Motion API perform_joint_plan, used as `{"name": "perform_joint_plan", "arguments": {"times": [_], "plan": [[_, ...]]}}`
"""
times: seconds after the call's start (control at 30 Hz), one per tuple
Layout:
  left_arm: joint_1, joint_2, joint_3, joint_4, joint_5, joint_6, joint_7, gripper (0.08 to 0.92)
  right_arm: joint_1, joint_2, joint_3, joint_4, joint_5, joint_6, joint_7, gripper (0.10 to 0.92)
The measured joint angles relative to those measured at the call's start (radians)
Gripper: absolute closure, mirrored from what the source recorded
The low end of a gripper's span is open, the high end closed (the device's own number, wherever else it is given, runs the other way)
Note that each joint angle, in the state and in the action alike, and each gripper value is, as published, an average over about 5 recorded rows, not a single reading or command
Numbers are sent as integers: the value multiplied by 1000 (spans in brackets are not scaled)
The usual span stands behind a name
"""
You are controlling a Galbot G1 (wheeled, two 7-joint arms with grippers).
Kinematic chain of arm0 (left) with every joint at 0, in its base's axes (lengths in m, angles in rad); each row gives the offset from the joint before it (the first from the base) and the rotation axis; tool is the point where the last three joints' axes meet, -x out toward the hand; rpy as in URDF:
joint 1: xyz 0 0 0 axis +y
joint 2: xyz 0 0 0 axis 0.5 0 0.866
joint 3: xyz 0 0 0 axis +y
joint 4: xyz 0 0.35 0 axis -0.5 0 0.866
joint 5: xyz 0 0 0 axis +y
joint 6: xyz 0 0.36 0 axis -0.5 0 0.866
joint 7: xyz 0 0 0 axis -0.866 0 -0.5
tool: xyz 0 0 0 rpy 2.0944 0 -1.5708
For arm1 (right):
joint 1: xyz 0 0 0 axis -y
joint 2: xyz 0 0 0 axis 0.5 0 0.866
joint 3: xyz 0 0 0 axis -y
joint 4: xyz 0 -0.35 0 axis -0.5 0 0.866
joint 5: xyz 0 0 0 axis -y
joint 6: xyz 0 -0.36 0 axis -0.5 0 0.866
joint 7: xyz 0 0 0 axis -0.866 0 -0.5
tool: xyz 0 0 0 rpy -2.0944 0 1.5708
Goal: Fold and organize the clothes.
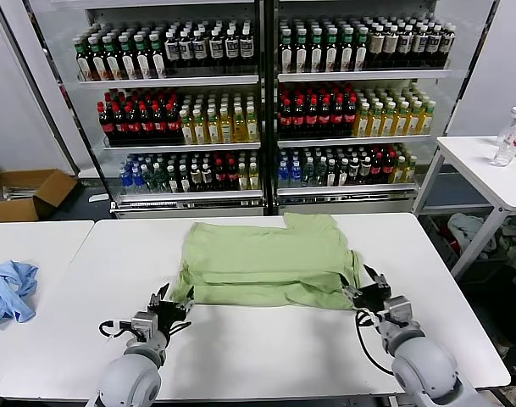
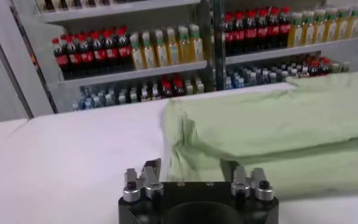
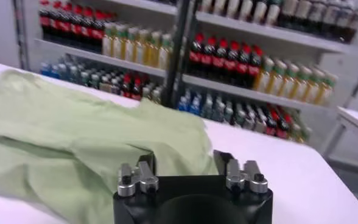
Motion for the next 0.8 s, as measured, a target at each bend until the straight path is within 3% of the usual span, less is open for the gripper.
{"name": "perform_joint_plan", "arguments": {"times": [0.1,0.2,0.8], "plan": [[-16,-1,8,28,-10,9,-10,197,-1,4,2,-15,21,-20,6,204],[-38,0,16,56,-21,15,-17,230,6,7,-2,-32,44,-35,8,236],[-61,7,23,77,-91,18,0,732,11,-17,-32,-66,180,-64,-25,731]]}}
